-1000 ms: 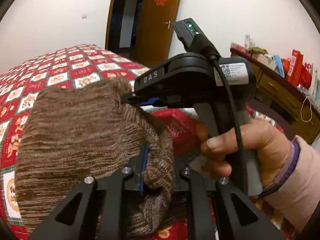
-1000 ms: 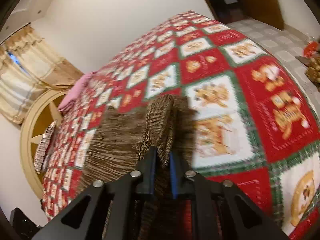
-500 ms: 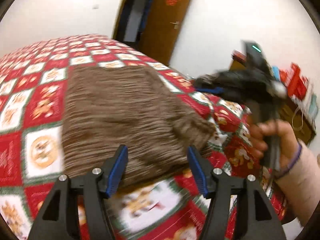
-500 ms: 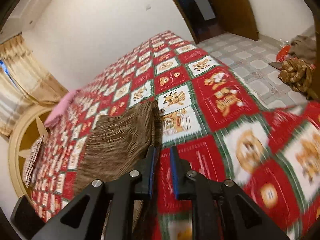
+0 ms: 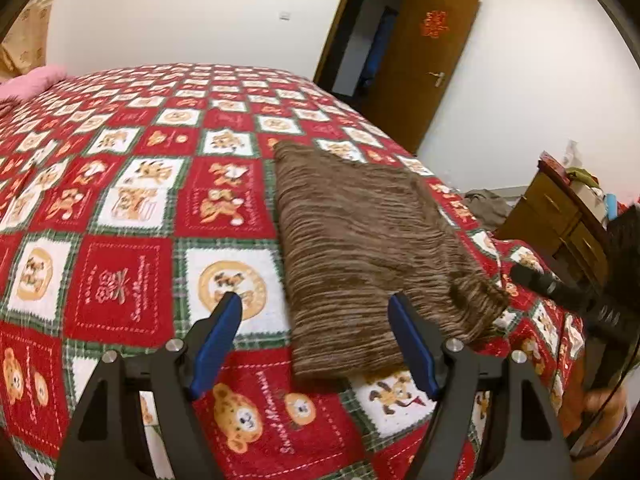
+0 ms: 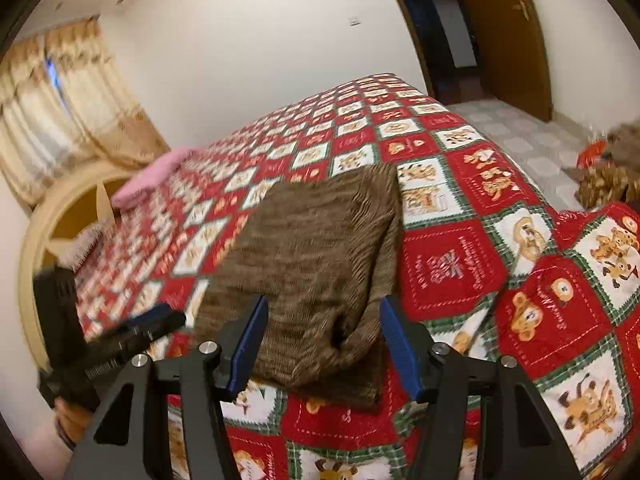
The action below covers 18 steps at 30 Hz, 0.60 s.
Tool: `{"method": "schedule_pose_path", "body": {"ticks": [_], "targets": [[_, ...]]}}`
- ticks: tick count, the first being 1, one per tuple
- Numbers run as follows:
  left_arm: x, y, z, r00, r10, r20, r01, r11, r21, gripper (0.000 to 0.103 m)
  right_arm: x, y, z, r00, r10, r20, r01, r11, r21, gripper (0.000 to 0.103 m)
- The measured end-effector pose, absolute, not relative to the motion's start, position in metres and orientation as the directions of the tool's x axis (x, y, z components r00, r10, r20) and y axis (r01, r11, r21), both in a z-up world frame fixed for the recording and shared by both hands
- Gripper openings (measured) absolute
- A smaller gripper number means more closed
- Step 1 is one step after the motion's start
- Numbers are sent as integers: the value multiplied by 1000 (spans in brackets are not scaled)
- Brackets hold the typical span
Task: Fold small clothes
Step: 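Lower the fold onto the sweater and open both grippers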
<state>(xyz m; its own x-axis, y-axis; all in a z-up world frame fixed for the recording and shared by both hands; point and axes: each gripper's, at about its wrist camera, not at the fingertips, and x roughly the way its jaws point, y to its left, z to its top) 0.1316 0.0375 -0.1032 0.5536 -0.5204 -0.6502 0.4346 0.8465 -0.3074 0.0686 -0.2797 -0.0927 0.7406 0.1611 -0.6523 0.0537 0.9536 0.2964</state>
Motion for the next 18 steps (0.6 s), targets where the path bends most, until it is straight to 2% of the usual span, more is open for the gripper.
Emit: {"method": "schedule_pose_path", "body": {"ticks": [1, 2, 6, 8, 10, 13, 16, 17, 18], "targets": [[133, 39, -104, 555, -515, -653, 433, 849, -303, 78, 70, -275, -100, 720, 159, -676, 53, 958, 281, 19], [133, 40, -104, 558, -509, -655, 430, 853, -296, 78, 72, -272, -109, 695, 147, -703, 67, 961, 267, 16], [135, 45, -104, 561, -504, -657, 420, 857, -298, 78, 73, -283, -140, 634, 117, -765, 154, 950, 273, 12], [138, 47, -104, 561, -505, -656, 419, 857, -302, 78, 66, -289, -141, 621, 140, -771, 175, 934, 311, 12], [142, 49, -105, 557, -508, -657, 423, 854, -302, 78, 61, -293, -142, 583, 97, -807, 210, 941, 265, 12], [151, 50, -106, 556, -507, -659, 423, 855, -301, 78, 47, -301, -143, 535, 107, -838, 229, 937, 266, 13], [163, 53, -104, 573, -487, -659, 401, 868, -293, 78, 40, -295, -126, 544, -4, -839, 218, 966, 137, 14], [168, 54, -103, 576, -486, -658, 393, 870, -299, 78, 41, -294, -117, 571, -40, -820, 217, 971, 104, 16], [173, 55, -101, 576, -488, -656, 383, 870, -310, 78, 43, -293, -107, 599, -56, -799, 215, 972, 93, 30]]}}
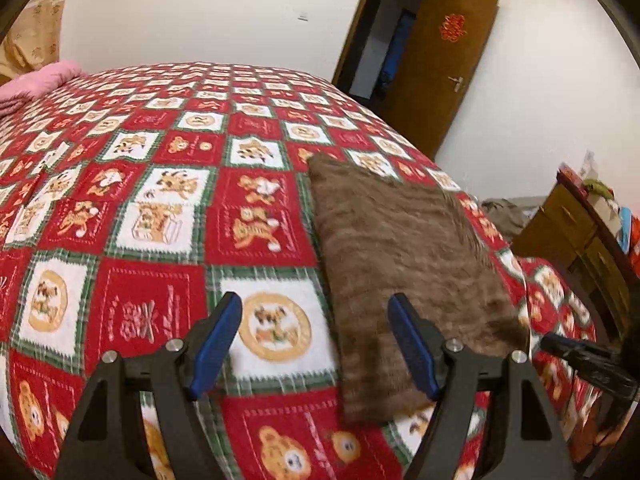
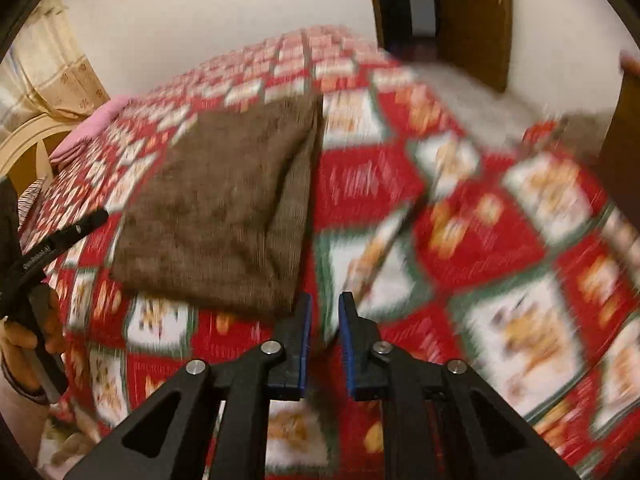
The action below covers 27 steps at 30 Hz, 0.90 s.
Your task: Fold small clothes
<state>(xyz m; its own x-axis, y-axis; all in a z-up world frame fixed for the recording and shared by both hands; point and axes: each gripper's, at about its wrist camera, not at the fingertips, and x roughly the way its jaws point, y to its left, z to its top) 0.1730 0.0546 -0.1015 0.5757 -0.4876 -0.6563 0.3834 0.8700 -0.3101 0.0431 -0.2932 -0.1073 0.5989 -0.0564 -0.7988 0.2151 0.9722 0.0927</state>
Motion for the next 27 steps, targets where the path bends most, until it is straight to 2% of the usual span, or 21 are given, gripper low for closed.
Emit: {"method": "schedule_pose_path", "body": {"ticks": [1, 3, 6, 7, 8, 9, 10, 13, 16, 19, 20, 22, 23, 24, 27], "targets": [[177, 55, -101, 575, -490, -655, 376, 870, -321, 78, 46, -293, -100, 623, -54, -780, 207, 973, 98, 61], [184, 51, -99, 574, -498, -650, 365, 866, -341, 78, 59, -291, -87, 676, -11, -736, 172, 975, 143, 87], [193, 38, -100, 573, -492, -656, 373, 869, -326, 78, 86, -282, -80, 718, 50, -694, 102, 979, 176, 84], [195, 32, -100, 574, -487, -659, 375, 871, -317, 78, 97, -279, -81, 717, 45, -696, 96, 982, 162, 68], [197, 27, -101, 574, -484, -660, 379, 872, -310, 78, 110, -276, -85, 703, 37, -710, 96, 984, 147, 56], [198, 20, -102, 574, -483, -662, 385, 872, -303, 78, 122, -274, -90, 684, 34, -728, 100, 985, 140, 35], [199, 15, -103, 572, -482, -664, 391, 871, -296, 78, 130, -274, -97, 667, 29, -745, 112, 984, 139, 28], [200, 1, -110, 581, -460, -671, 402, 879, -255, 78, 147, -273, -117, 638, 30, -769, 118, 984, 136, 21], [203, -8, -125, 569, -420, -707, 394, 894, -214, 78, 150, -283, -135, 602, 19, -798, 149, 980, 135, 20], [204, -2, -135, 554, -438, -708, 376, 890, -257, 83, 148, -297, -137, 592, 42, -805, 186, 965, 187, 22], [205, 0, -135, 547, -442, -711, 366, 890, -271, 86, 147, -302, -139, 590, 70, -804, 187, 957, 220, 26], [209, 2, -134, 532, -445, -720, 362, 889, -282, 89, 146, -309, -140, 582, 100, -807, 195, 946, 258, 44], [211, 2, -133, 525, -444, -726, 366, 888, -279, 90, 146, -313, -139, 577, 103, -810, 204, 942, 265, 49], [213, 2, -130, 518, -445, -731, 369, 887, -279, 90, 145, -316, -137, 579, 99, -809, 216, 939, 269, 52], [222, 2, -118, 526, -445, -725, 367, 888, -279, 89, 136, -325, -123, 655, 94, -750, 220, 925, 308, 54]]}}
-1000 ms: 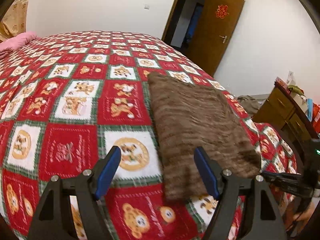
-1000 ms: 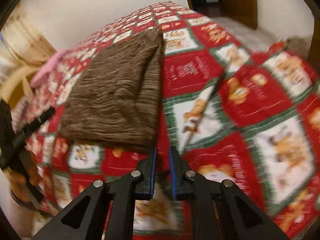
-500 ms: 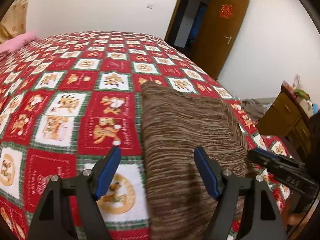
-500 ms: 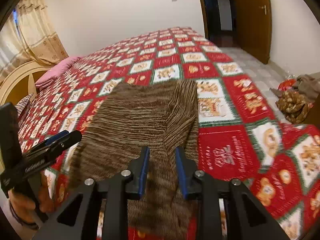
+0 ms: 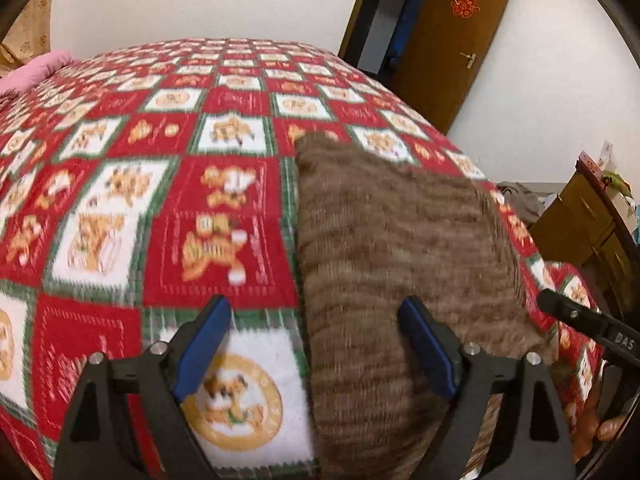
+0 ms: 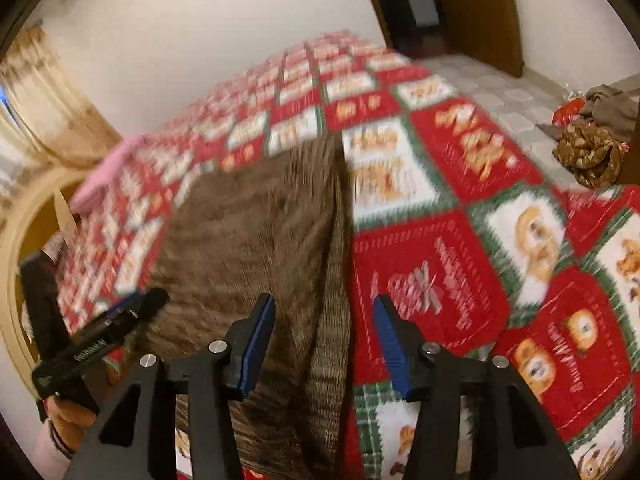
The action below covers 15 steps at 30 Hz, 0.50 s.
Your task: Fold small clothes
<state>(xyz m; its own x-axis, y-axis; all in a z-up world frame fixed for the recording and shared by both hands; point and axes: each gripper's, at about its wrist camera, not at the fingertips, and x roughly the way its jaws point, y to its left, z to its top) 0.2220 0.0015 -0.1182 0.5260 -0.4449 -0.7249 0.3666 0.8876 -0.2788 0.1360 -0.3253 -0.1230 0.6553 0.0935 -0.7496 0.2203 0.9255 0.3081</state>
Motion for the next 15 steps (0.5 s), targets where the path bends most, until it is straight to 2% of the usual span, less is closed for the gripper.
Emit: {"method": "schedule_pose_path", "body": {"ticks": [3, 7, 10, 14, 15], "targets": [[241, -3, -102, 535, -471, -701, 384, 875, -295, 89, 138, -330, -108, 707, 90, -701, 206, 922, 327, 70], [262, -18, -91, 541, -513, -667, 435, 849, -300, 89, 161, -339, -101, 714, 101, -693, 196, 921, 336, 70], [281, -35, -96, 532, -481, -697, 439, 860, -259, 86, 179, -348, -102, 709, 99, -698, 207, 917, 340, 70], [302, -49, -116, 464, -469, -752, 413, 865, -285, 69, 204, -358, -109, 699, 137, -702, 198, 906, 374, 70], [305, -50, -121, 446, -468, -763, 404, 866, -295, 68, 209, -358, -112, 693, 141, -707, 197, 906, 374, 70]]}}
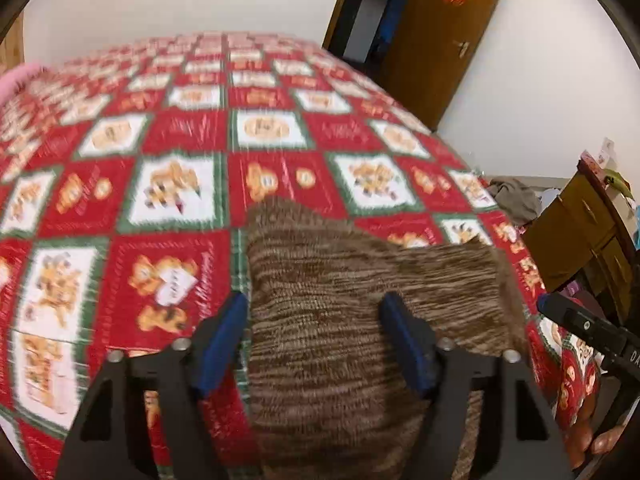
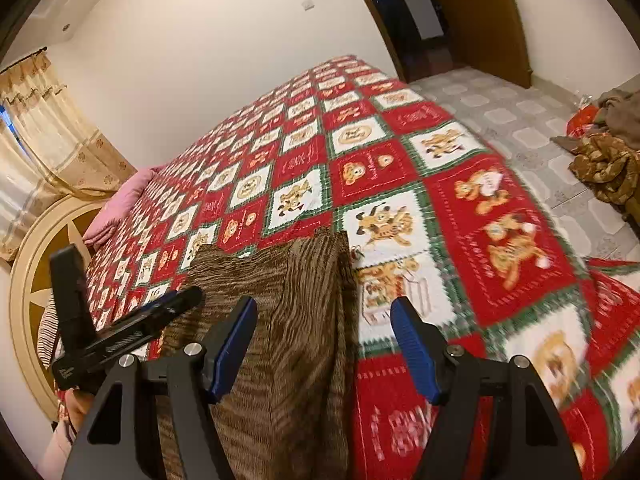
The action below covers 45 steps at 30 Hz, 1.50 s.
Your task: Fold small clothes
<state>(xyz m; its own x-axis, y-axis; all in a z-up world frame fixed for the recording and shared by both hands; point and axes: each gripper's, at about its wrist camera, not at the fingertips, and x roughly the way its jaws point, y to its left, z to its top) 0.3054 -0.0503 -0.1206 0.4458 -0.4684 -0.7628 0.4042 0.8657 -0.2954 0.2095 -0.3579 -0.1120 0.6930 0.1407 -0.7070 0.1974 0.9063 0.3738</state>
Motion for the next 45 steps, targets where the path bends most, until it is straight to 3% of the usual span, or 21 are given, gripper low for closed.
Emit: {"method": "schedule_pose_path", "body": {"ticks": [6, 11, 23, 25, 28, 35, 45], "targets": [[309, -47, -131, 414, -474, -777, 370, 868, -332, 68, 239, -352, -130, 673, 164, -721, 173, 913, 369, 70], [308, -53, -132, 431, -449, -782, 391, 875, -287, 68, 262, -344, -145, 638, 174, -750, 137, 933, 333, 70], [312, -57, -134, 438, -447, -780, 398, 874, -277, 68, 281, -317, -151, 641, 105, -761, 39, 985, 168, 69], [312, -57, -134, 439, -446, -780, 402, 874, -273, 67, 283, -309, -152, 635, 116, -764, -3, 989, 148, 49], [310, -60, -134, 438, -459, -773, 425, 863, -272, 58, 282, -305, -152, 638, 128, -759, -27, 989, 145, 43], [306, -65, -132, 446, -483, -753, 469, 843, -263, 32, 280, -311, -155, 648, 162, -745, -21, 981, 195, 42], [297, -59, -125, 477, -504, -720, 481, 835, -266, 21, 264, -288, -136, 676, 22, -736, 21, 999, 48, 29]]}}
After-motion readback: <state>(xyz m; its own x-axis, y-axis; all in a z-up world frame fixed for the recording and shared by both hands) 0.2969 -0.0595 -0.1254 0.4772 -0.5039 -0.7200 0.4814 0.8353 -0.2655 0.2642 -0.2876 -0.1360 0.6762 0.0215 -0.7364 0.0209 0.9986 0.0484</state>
